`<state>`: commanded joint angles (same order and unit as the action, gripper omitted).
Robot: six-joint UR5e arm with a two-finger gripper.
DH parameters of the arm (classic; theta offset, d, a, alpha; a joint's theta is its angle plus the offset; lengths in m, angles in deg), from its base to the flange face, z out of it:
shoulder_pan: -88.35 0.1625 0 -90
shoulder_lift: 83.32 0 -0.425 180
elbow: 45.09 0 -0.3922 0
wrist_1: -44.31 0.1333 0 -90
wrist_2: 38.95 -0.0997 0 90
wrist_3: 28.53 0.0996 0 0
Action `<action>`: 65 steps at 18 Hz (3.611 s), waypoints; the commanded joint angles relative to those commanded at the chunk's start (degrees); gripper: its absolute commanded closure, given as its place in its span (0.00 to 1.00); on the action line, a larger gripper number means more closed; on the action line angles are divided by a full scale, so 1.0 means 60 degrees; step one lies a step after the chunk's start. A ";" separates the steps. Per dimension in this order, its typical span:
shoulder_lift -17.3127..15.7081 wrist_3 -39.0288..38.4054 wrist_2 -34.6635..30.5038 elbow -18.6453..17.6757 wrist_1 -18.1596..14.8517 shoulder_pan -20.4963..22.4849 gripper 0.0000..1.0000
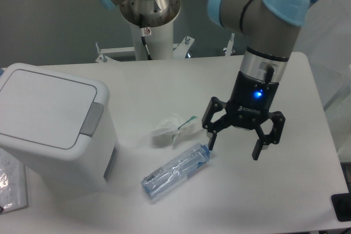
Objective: Open the trash can
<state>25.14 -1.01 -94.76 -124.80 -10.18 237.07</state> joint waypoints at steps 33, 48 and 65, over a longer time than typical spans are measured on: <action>-0.1466 -0.0178 -0.0117 -0.2212 0.0058 -0.2198 0.00; -0.1319 -0.0003 -0.0132 -0.1363 0.0058 -0.1321 0.00; -0.0221 0.7849 -0.5212 -0.2139 -0.0103 0.0922 0.00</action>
<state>23.81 46.08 -126.03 -137.64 -10.79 242.61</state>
